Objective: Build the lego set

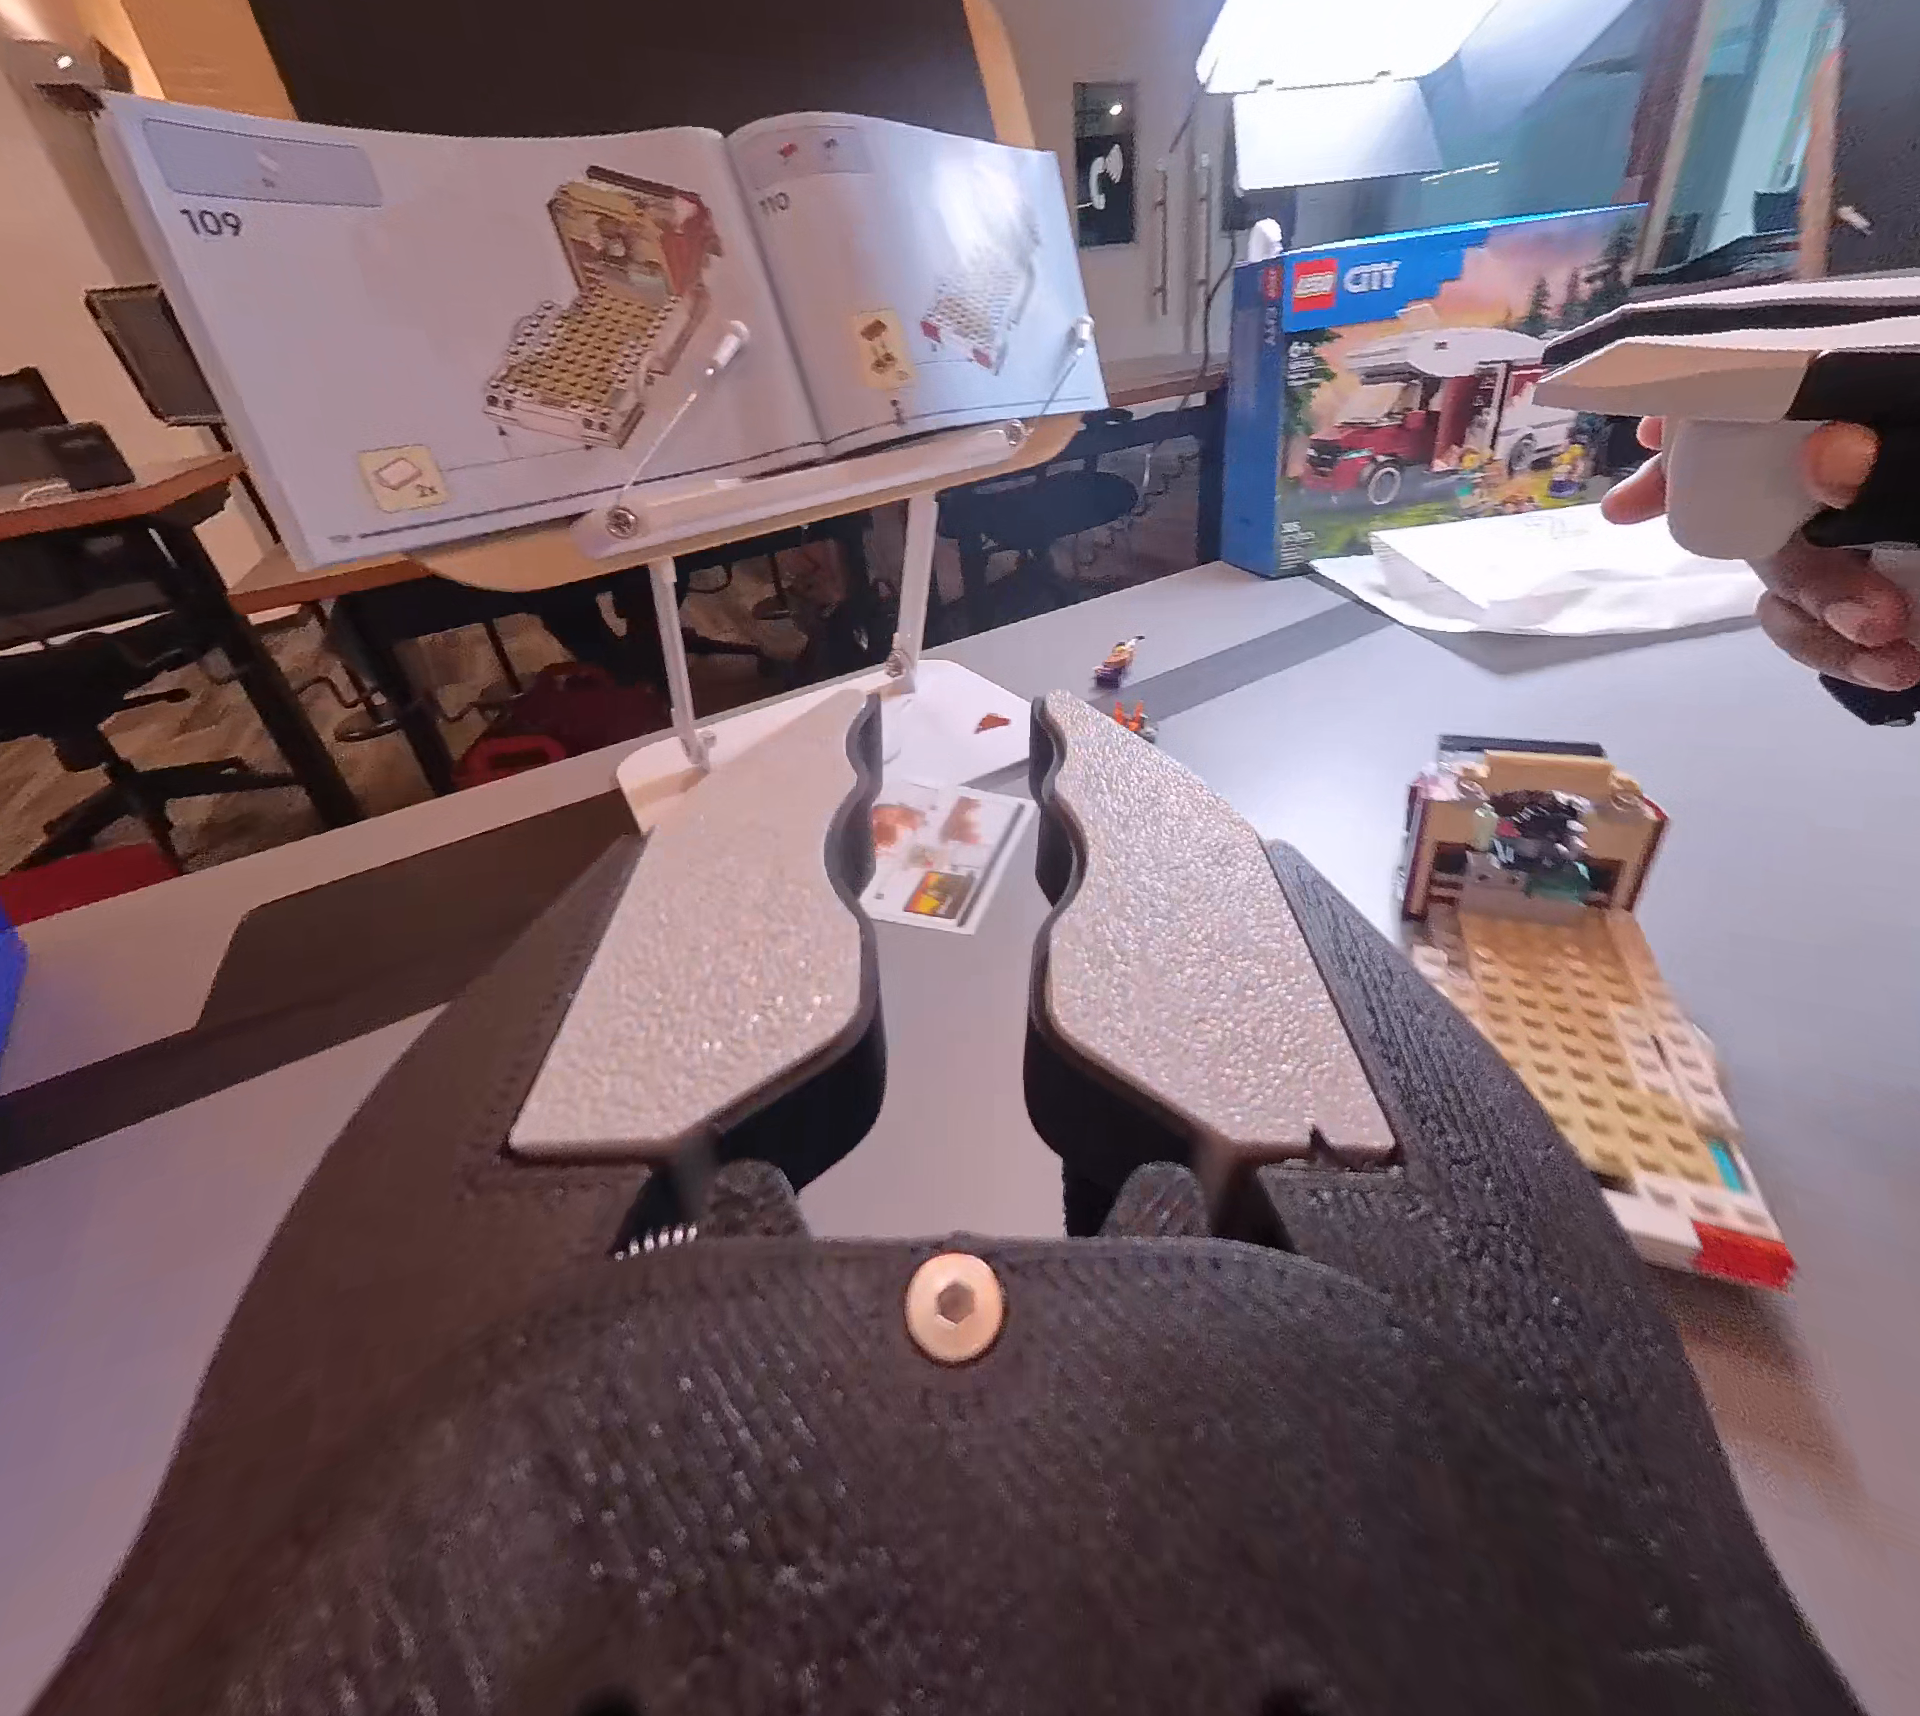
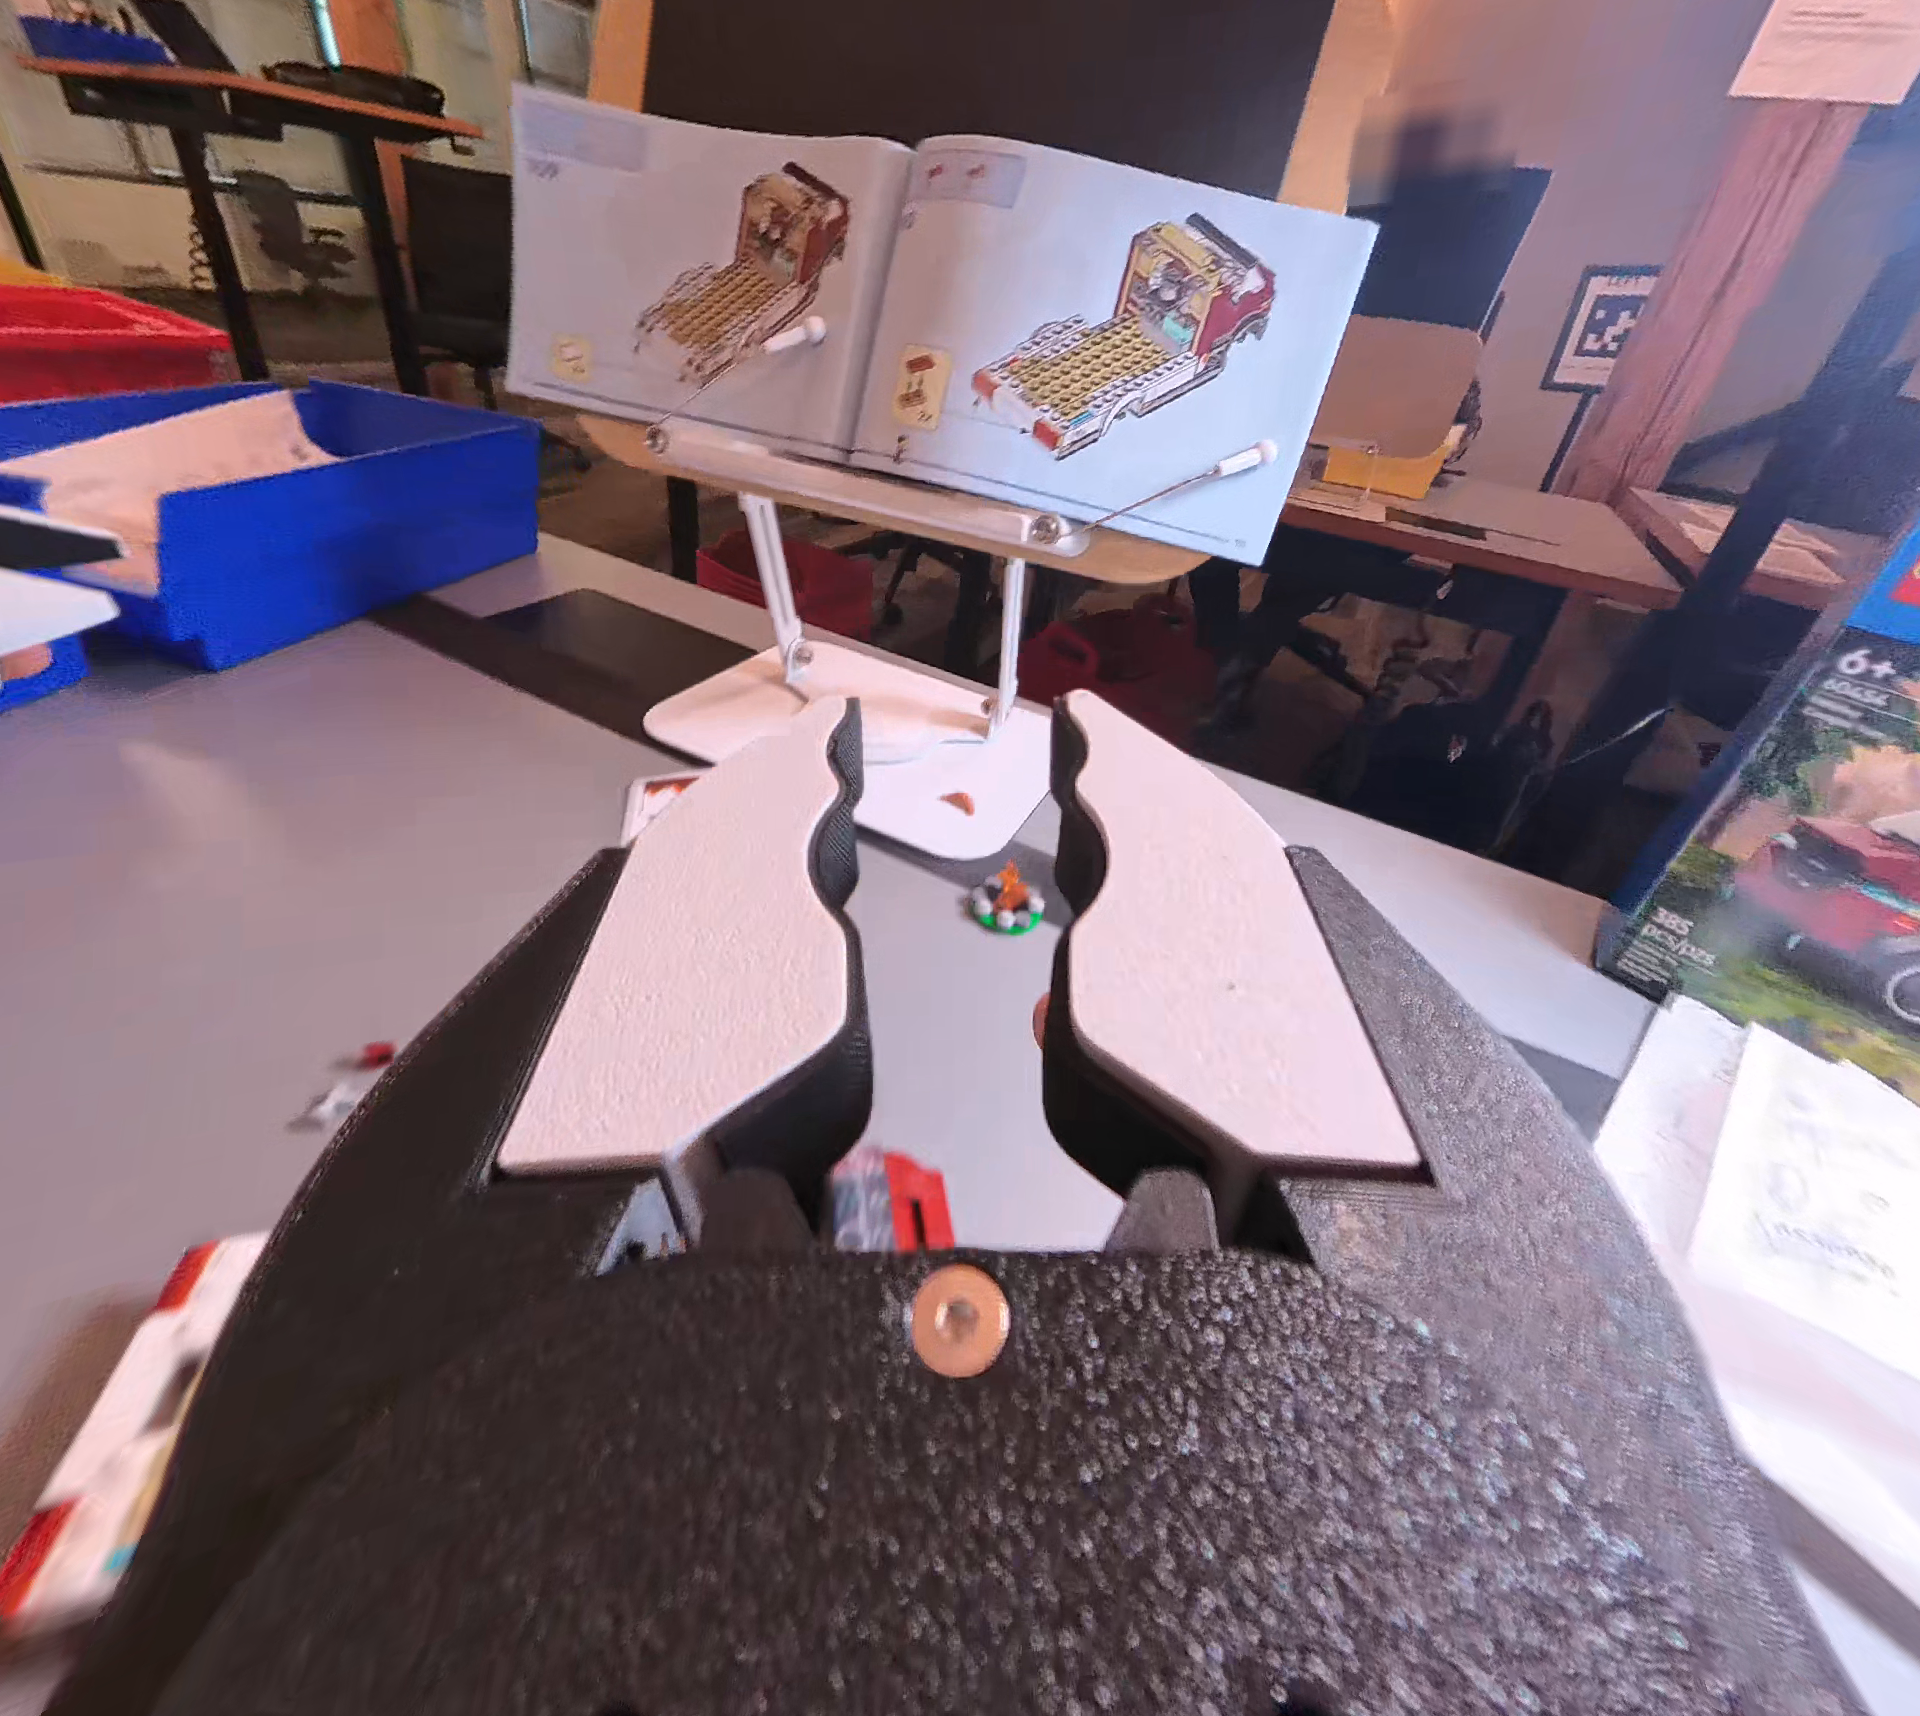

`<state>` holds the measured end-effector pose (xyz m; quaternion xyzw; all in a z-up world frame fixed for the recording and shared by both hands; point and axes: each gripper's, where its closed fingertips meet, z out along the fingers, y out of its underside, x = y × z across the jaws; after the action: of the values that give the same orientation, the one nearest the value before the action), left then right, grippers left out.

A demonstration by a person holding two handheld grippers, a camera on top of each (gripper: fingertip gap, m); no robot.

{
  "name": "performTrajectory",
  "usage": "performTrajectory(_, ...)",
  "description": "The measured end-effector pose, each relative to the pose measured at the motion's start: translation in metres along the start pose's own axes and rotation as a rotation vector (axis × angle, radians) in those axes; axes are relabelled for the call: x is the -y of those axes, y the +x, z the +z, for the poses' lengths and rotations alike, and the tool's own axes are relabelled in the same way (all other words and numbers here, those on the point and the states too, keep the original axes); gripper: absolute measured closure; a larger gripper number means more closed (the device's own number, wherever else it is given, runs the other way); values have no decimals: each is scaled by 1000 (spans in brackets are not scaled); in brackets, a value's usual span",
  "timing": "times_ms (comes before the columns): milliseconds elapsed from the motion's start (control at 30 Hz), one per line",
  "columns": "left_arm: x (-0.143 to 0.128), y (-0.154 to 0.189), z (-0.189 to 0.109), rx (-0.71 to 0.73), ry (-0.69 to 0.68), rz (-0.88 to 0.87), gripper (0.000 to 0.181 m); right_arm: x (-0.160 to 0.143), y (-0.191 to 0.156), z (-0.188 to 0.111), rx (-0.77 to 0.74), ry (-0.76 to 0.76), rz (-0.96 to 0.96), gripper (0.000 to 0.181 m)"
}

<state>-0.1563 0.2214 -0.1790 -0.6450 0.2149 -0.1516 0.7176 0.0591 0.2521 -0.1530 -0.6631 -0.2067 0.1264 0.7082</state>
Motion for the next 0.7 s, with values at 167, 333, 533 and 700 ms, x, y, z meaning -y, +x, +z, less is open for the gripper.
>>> performTrajectory(167, 21, -30, 35, 84, 27, 24, 156, 7, 35, 72, -33, -1, 82, 148)
performTrajectory(333, 43, -53, 74, 140, 74, -1, 155, 2, 74, 142, -76, -48, 169, 150)
performTrajectory(533, 49, -75, 116, 200, 79, 54, 155, -5, 97, 185, -91, -80, 266, 151)
performTrajectory(700, 45, -95, 147, 227, 42, 25, 155, -7, 99, 202, -74, -85, 341, 167)
